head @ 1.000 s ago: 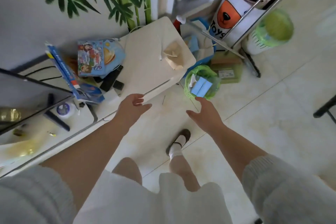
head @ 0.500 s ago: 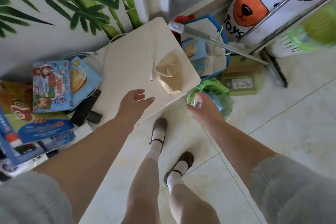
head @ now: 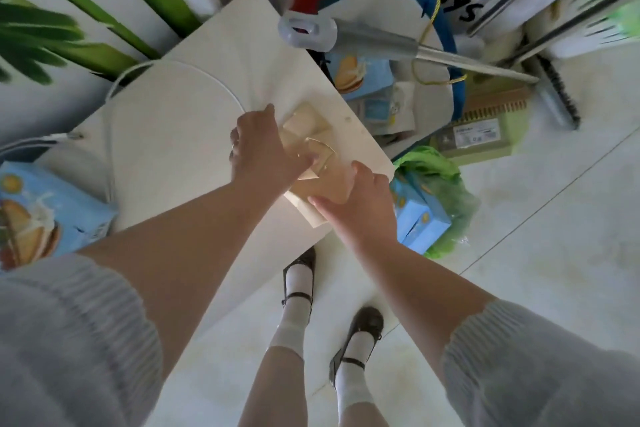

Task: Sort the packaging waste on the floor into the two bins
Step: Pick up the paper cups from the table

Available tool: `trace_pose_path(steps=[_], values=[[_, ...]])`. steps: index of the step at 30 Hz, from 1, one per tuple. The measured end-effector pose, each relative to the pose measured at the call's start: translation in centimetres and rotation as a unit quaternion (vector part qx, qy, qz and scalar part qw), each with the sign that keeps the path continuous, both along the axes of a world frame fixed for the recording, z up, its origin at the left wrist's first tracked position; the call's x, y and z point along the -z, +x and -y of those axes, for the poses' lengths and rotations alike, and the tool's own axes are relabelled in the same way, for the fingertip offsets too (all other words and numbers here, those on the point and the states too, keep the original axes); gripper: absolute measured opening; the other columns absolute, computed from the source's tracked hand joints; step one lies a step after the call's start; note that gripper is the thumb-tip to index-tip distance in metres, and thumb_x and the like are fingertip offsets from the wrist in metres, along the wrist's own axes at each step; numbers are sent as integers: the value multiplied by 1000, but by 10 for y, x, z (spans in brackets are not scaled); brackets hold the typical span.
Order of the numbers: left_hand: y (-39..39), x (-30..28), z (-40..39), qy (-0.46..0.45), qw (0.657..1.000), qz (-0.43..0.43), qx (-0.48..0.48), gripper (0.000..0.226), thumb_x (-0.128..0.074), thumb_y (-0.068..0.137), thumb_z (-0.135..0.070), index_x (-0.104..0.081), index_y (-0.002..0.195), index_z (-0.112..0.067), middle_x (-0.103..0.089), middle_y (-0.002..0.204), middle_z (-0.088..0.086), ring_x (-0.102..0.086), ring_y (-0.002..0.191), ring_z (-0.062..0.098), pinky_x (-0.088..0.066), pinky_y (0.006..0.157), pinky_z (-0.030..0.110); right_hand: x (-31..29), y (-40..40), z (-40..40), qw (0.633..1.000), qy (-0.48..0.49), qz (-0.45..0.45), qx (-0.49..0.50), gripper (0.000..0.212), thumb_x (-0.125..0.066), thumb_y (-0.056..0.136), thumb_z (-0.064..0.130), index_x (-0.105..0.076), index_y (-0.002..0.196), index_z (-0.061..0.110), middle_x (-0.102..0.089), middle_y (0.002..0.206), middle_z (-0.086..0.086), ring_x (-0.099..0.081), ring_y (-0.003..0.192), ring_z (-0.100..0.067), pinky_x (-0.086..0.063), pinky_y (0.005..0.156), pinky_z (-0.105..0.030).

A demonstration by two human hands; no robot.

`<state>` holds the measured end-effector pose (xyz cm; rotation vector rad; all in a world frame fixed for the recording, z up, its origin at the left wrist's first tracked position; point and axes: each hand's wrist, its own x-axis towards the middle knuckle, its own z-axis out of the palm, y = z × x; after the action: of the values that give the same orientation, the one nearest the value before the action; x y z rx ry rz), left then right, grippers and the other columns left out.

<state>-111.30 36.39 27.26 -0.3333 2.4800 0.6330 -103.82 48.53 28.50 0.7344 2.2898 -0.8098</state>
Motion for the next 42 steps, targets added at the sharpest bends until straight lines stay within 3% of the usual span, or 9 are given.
trace_pose_path(steps=[8, 14, 17, 19, 21, 26, 30, 37, 42], values=[[0, 3, -2, -38, 999, 11, 17, 82, -74, 70, -45, -33, 138, -24, -41, 133, 10, -37, 126, 31, -31, 100, 43, 6, -15, 2, 998, -33, 36, 36, 72, -70, 76, 30, -31, 135, 24, -53, 119, -5, -54, 108, -25, -44, 83, -33], [5, -5, 4, -26, 999, 0, 20, 57, -68, 78, -46, -50, 125, -20, -48, 124, 5, -46, 120, 23, -29, 98, 37, 13, -14, -14, 991, -86, 71, 78, 33, -67, 81, 23, -60, 112, 14, -66, 102, 0, -61, 101, -20, -48, 88, -32], [17, -13, 13, 38, 998, -26, -40, 36, -67, 80, -39, -53, 105, -17, -54, 96, -5, -53, 98, 24, -35, 86, 34, 16, -10, -13, 978, -146, 80, 124, 21, -68, 82, 20, -67, 102, 13, -64, 90, 1, -64, 98, -22, -49, 90, -31], [30, -18, 23, 83, 990, -50, -98, 27, -68, 80, -34, -52, 90, -15, -50, 74, -7, -50, 78, 24, -38, 65, 29, 15, -1, -12, 968, -173, 67, 168, 5, -70, 80, 21, -66, 82, 23, -65, 83, 3, -66, 97, -26, -51, 93, -43], [46, -23, 34, 109, 978, -70, -163, 25, -69, 80, -32, -53, 86, -13, -49, 69, -8, -47, 69, 19, -35, 57, 26, 10, 10, -14, 967, -183, 41, 174, 13, -70, 79, 23, -60, 72, 28, -66, 84, 2, -66, 96, -28, -52, 90, -49], [103, -40, 56, 154, 927, -57, -338, 26, -73, 74, -29, -58, 83, -10, -52, 71, -3, -47, 66, 17, -40, 62, 29, -18, 42, -22, 967, -203, -8, 151, 10, -69, 81, 22, -59, 81, 23, -68, 95, -4, -65, 94, -22, -52, 92, -46], [159, -62, 67, 152, 906, -77, -387, 20, -71, 76, -26, -55, 78, -15, -53, 75, 0, -48, 70, 17, -42, 66, 29, -39, 74, -25, 973, -201, -44, 105, 13, -71, 78, 21, -59, 76, 26, -69, 90, -5, -64, 91, -21, -50, 94, -46], [295, -118, 81, 160, 840, -102, -509, 14, -69, 75, -31, -56, 77, -25, -61, 85, 2, -55, 76, 17, -45, 66, 30, -88, 161, -13, 985, -146, -86, -15, 22, -72, 79, 23, -52, 69, 23, -52, 64, 9, -54, 67, -14, -38, 63, -10], [404, -168, 99, 153, 782, -94, -596, 16, -68, 79, -26, -61, 90, -16, -59, 76, -7, -54, 69, 12, -39, 56, 23, -134, 242, 15, 981, -168, -64, -75, 17, -72, 79, 23, -58, 76, 13, -55, 63, 6, -50, 56, 0, -36, 50, -3]])
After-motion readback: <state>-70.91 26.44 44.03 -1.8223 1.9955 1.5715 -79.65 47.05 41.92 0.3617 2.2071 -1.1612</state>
